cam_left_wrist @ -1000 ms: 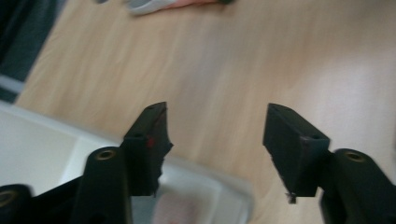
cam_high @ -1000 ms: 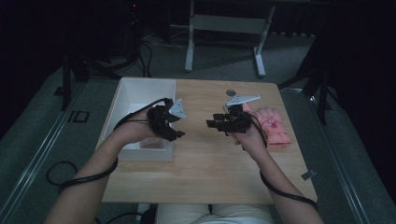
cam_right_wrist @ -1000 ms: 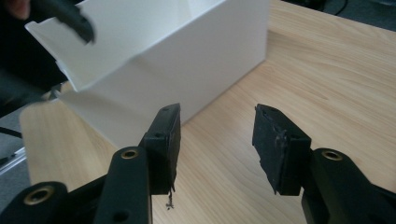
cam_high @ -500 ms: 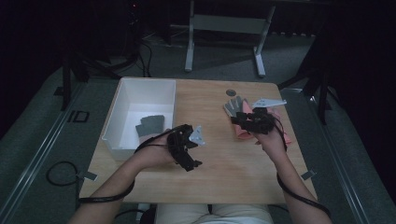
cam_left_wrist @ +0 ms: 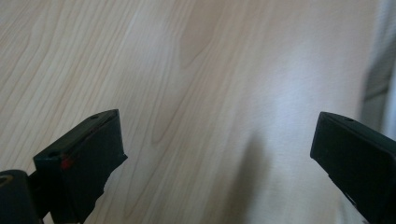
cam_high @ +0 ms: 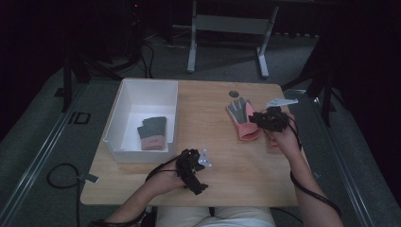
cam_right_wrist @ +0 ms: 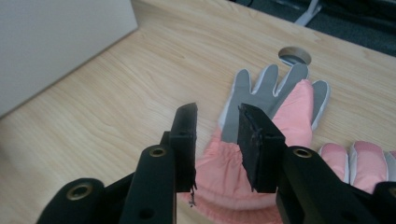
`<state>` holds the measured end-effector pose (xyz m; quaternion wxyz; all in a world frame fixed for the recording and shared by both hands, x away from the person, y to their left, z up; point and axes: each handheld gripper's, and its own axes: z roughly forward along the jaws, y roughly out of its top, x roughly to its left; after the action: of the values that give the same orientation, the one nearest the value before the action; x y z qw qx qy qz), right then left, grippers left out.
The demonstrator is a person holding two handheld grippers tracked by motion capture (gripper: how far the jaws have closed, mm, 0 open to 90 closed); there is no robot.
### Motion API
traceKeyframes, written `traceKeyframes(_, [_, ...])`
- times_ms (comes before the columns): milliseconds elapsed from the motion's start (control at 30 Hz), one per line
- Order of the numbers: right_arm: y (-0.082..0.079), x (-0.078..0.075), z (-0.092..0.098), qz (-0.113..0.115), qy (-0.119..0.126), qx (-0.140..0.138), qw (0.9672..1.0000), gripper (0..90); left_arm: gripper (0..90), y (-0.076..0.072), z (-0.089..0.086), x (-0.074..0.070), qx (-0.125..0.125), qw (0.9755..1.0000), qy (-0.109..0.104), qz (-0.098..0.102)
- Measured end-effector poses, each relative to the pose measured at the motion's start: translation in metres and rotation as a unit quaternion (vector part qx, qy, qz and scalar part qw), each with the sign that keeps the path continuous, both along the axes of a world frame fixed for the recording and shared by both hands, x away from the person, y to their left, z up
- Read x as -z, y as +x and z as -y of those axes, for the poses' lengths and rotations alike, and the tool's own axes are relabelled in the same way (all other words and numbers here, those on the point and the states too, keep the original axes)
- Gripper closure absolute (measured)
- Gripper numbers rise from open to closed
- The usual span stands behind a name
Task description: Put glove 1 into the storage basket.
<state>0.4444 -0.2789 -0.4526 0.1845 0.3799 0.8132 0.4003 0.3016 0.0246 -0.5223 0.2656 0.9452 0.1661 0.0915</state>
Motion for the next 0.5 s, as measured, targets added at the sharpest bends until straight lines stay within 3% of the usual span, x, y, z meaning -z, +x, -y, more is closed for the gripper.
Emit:
traceKeyframes(100, [0.013,0.006,-0.004,-0.008,-0.011,0.004,0.9999,68.9,2.3,-0.004,0.0,0.01,-0.021,0.9995,-0.017,0.015])
traceKeyframes(300, [0.037,0.023,-0.014,-0.028,-0.018,0.018,0.9993,69.8,2.1,-0.01,-0.001,0.025,-0.05,0.9976,-0.048,0.007])
traceKeyframes(367, [0.054,0.032,-0.022,-0.037,-0.044,0.021,0.9981,69.8,1.6,-0.016,-0.005,0.029,-0.066,0.9963,-0.054,0.011])
traceKeyframes(400, [0.056,0.033,-0.023,-0.036,-0.048,0.021,0.9979,69.7,1.5,-0.02,-0.004,0.03,-0.07,0.9952,-0.068,0.014])
traceKeyframes(467, [0.061,0.036,-0.026,-0.035,-0.059,0.02,0.9974,69.1,0.6,-0.022,-0.004,0.03,-0.07,0.9949,-0.071,0.014])
traceKeyframes(500, [0.068,0.041,-0.03,-0.036,-0.077,0.02,0.9962,67.5,0.5,-0.026,-0.004,0.031,-0.082,0.9933,-0.079,0.018])
